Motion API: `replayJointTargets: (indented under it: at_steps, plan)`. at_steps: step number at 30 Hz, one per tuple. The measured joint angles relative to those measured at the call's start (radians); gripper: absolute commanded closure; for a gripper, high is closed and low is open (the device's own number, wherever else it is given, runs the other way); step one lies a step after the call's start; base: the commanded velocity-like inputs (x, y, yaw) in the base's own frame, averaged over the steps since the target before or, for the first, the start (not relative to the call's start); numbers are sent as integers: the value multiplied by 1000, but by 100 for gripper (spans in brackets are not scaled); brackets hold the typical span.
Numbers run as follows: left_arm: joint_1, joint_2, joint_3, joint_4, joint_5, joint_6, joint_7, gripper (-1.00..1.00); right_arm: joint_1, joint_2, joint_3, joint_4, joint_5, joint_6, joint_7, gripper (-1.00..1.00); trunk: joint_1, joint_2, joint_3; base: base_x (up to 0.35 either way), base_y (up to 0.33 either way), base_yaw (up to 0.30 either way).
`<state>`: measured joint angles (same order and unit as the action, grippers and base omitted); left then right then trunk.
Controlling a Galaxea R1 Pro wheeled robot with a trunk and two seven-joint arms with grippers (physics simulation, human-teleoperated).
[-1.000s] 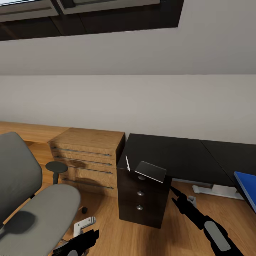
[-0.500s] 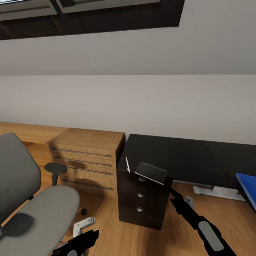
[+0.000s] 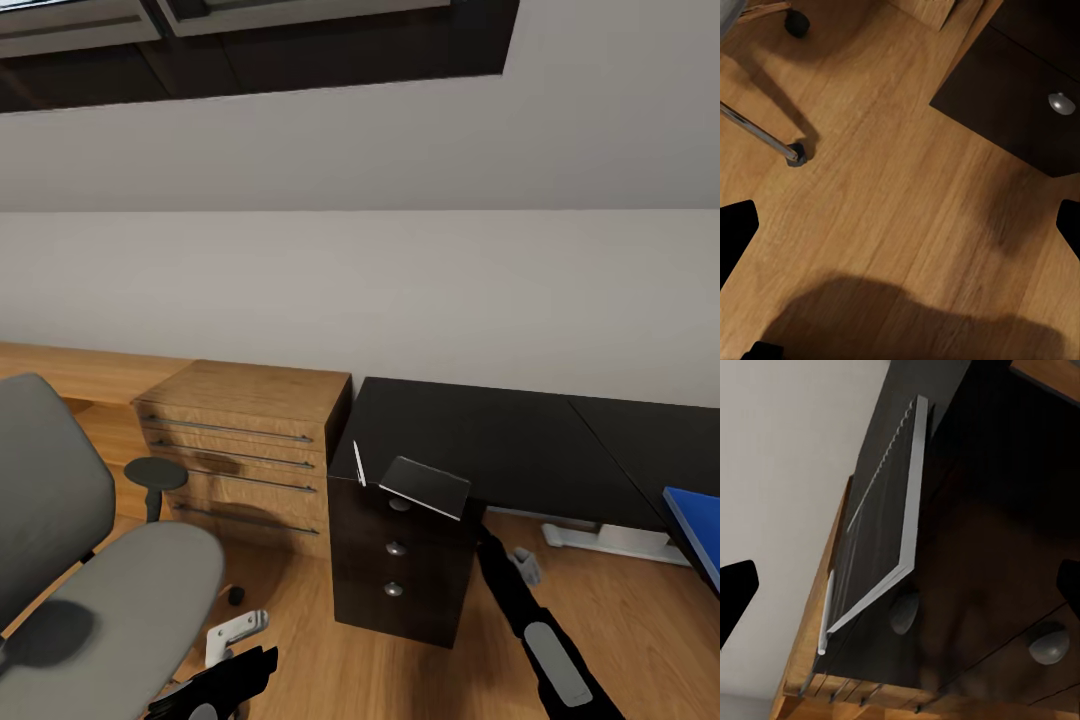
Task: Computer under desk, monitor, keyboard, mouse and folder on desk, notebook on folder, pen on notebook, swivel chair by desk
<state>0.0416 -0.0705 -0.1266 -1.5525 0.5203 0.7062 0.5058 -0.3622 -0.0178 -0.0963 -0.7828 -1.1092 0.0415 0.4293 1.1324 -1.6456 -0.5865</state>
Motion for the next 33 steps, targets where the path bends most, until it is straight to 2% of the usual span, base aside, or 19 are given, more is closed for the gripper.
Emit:
replayJointTargets:
  at_steps: [6, 23, 33]
  plan:
    - [0, 0, 0, 0, 0, 0, 0, -100, 0, 9, 0, 0, 0, -10, 0, -100, 0, 0, 0, 0, 0, 0]
    - [0, 0, 0, 0, 1, 1, -1, -100, -1, 10, 0, 1, -3, -12, -3, -100, 0, 0, 0, 54, 65, 0]
    - [0, 0, 0, 0, 2, 0, -1, -100, -1, 10, 0, 1, -3, -11, -40, -100, 0, 0, 0, 44, 21, 0]
